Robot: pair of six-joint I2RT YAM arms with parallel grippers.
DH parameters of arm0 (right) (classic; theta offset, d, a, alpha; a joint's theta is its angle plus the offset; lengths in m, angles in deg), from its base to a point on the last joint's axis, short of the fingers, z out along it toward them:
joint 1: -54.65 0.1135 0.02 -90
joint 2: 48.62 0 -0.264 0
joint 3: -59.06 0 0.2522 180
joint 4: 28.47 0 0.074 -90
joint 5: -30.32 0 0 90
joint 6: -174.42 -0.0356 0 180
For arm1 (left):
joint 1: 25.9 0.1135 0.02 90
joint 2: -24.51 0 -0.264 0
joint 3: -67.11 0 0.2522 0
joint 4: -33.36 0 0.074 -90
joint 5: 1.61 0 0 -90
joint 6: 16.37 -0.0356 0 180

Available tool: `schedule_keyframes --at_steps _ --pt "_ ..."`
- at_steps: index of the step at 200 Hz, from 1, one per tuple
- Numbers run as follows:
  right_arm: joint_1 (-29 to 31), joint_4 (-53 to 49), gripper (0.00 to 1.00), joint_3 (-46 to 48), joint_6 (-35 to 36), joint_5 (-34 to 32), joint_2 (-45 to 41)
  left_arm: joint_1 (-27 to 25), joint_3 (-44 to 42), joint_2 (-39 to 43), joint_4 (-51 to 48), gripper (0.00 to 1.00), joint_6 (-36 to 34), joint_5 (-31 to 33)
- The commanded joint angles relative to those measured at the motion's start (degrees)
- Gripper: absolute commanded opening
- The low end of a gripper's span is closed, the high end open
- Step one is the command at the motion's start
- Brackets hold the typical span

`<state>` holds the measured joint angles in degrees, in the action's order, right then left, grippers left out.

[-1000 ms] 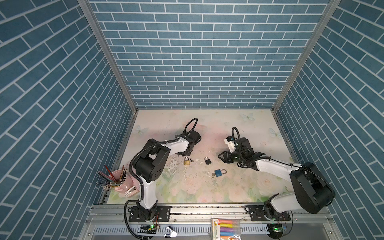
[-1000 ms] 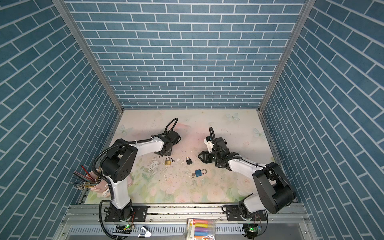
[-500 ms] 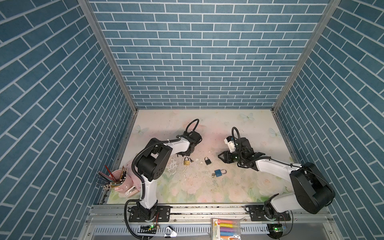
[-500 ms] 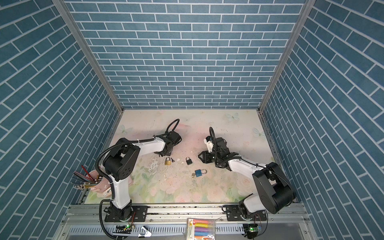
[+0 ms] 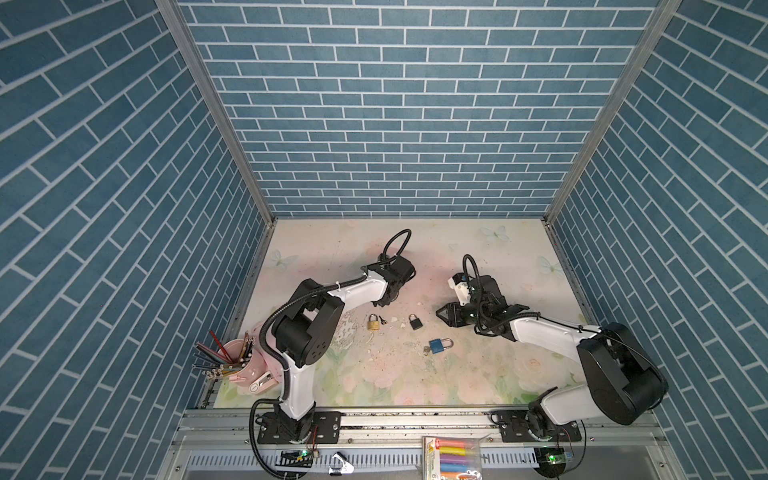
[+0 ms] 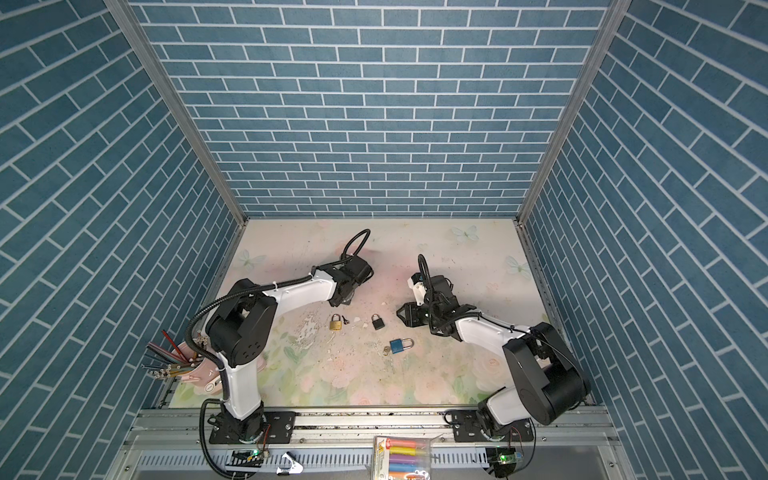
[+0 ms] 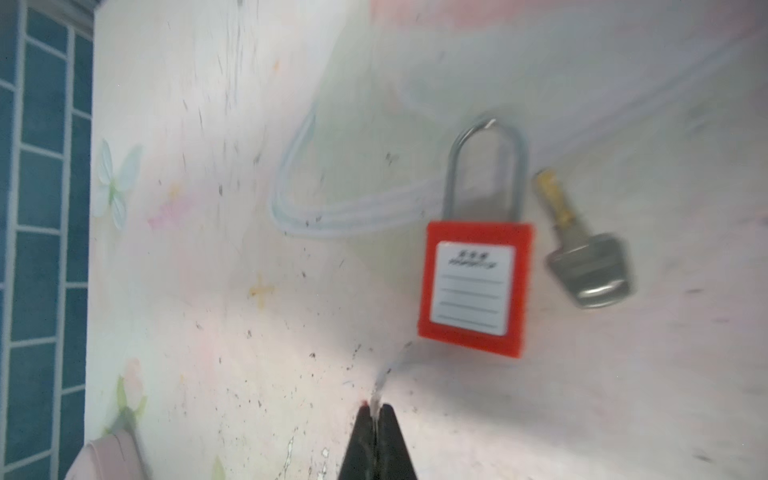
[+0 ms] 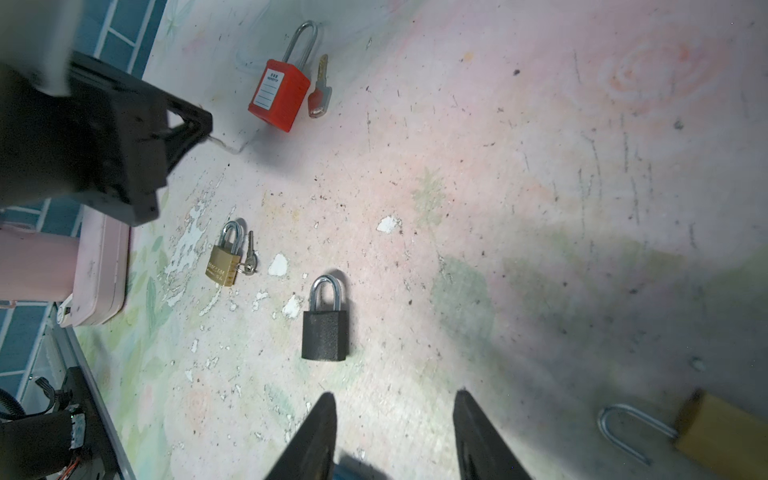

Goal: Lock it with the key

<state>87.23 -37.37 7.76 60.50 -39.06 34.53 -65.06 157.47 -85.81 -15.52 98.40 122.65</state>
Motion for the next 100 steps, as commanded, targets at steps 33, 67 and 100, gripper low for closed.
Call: schedule_keyframes --at_steps 33,67,100 --pt "-2.9 -2.4 0.47 -3.4 -1.2 -4.2 -6.3 -9.3 6.5 5.2 2.9 0.00 -8.6 2.7" --pt "-8.0 -4.2 0.47 -0.6 -4.9 -9.0 -13.9 -15.8 6.3 6.0 9.1 0.00 -13.8 -4.3" --pt "-11.3 -5.1 0.47 3.2 -6.1 -11.9 -21.0 -17.1 4.7 4.0 12.7 0.00 -12.3 -13.3"
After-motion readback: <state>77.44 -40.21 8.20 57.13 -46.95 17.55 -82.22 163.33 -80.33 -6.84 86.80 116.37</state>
